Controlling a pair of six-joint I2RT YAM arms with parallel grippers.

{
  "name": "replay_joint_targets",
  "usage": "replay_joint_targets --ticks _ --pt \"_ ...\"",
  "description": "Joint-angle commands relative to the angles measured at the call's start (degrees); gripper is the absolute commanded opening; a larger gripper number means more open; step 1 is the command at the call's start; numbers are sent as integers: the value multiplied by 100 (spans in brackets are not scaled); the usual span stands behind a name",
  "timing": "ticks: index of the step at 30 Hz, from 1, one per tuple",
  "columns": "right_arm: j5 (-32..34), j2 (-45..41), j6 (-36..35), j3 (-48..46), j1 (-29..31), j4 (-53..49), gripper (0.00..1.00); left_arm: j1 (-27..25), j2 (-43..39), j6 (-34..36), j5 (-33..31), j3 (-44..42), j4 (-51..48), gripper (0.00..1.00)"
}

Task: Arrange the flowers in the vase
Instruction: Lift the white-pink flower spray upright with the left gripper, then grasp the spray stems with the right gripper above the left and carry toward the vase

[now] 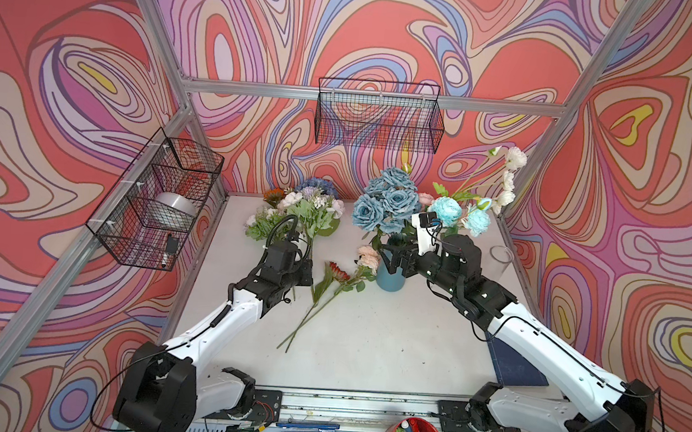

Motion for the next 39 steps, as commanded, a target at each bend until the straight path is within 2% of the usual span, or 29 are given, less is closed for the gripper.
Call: replay_joint_targets --ticks 1,6,12,16,21,31,39 --pt "-522 -204 -251 122 127 172 94 -14 -543 -286 158 -255 755 0" --pt "-640 -192 -533 385 552 -36 91 -13 -1339 -442 456 -577 1606 0" --pt "-1212 313 -292 1225 737 -433 88 -24 -2029 -557 1013 -770 2496 0" --pt "-1504 837 -102 2091 737 -951 87 -18 -2141 -445 1595 -775 2962 0" --pt "-1950 1325 113 2700 737 -923 85 -37 -2013 -433 2266 -795 3640 0" --pt "-2681 1921 448 3097 741 -338 77 -157 -1852 -386 3061 -634 3720 0" --pt "-2803 2050 464 3017 790 27 70 -466 -1669 31 3249 -341 3213 0"
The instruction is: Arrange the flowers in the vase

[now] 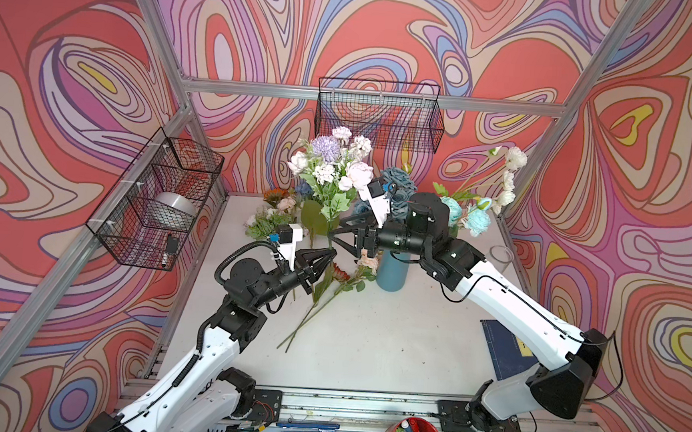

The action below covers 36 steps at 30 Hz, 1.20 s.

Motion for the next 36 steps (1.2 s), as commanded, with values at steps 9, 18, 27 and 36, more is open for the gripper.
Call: replay_joint_targets --ticks 9,18,27,36 --pt "170 -9 -143 -56 35 179 29 -389 60 551 106 358 -285 0" --pt "554 -235 -536 -242 34 -117 0 -414 -43 280 -124 260 -31 71" --pt "2057 -1419 -1625 -1033 41 -584 0 -410 264 -54 -848 -81 329 97" --pt "3822 -2691 -2318 -2249 -29 -124 0 -550 1907 -348 -251 282 1216 100"
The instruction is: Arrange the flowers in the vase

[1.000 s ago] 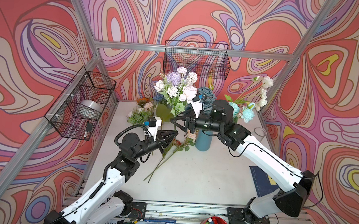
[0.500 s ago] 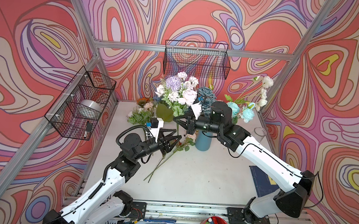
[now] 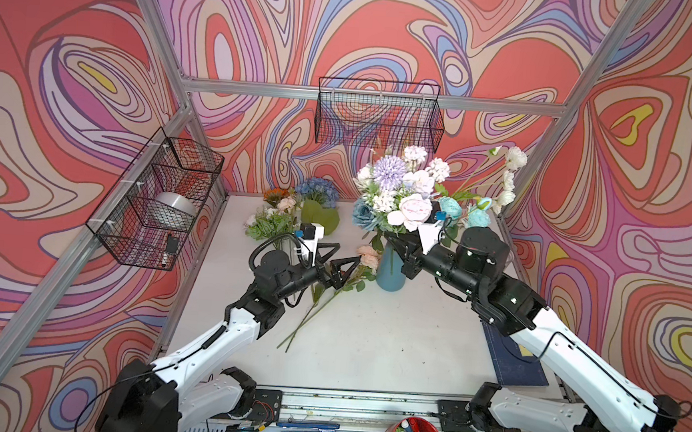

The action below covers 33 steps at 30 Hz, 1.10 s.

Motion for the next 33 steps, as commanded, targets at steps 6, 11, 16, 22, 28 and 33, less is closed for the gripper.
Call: replay_joint_targets --ticks 6,11,16,22,28,33 --pt "1176 -362 -968 -1511 -269 1891 0 -229 1354 -18 489 962 1017 100" --pt "1217 -251 -1343 -1952 -447 2931 0 -230 2152 -172 569 1506 1486 100" --pt "1052 -177 -1676 -2449 -451 4361 0 -229 2608 -199 486 1924 1564 100" --pt "976 254 -1958 -2759 -494 5847 0 -229 2911 -301 382 2200 1791 100" --pt "751 857 -1685 -2978 -767 7179 0 -224 3132 -309 72 2284 1991 100" --pt "662 1284 -1582 -3098 -872 7923 0 -221 3235 -377 -113 2284 2099 100"
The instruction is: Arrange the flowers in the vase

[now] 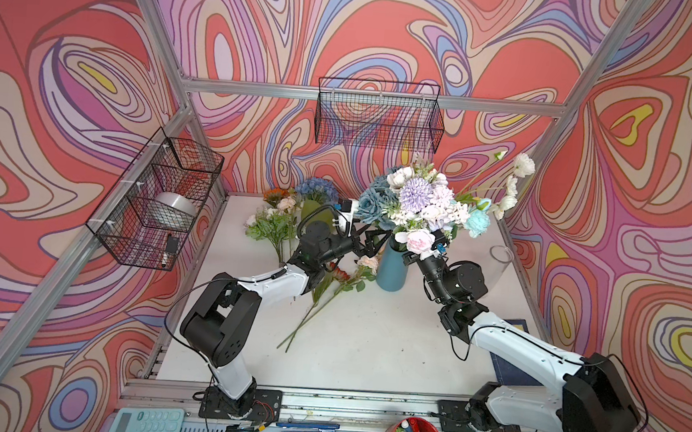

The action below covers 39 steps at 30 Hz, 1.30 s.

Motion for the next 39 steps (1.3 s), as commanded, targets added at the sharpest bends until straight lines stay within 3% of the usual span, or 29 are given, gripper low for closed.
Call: replay_joint_targets --ticks 1,16,29,31,36,39 --pt "-139 181 147 -111 -60 1003 0 -8 88 -96 -183 165 414 100" --pt "-167 604 854 -924 -187 1355 0 -6 288 -152 -282 440 362 100" --pt "-193 1113 1225 -1079 -397 1242 1 -6 246 -167 -291 460 215 99" --pt "-187 1102 1256 -1149 -398 1237 11 -6 230 -162 -291 455 204 99" --pt "-195 780 1286 -1381 -398 1120 52 -6 211 -133 -292 480 121 99" --pt "-318 323 1262 -1405 -394 591 63 -2 213 -139 -291 495 99 99"
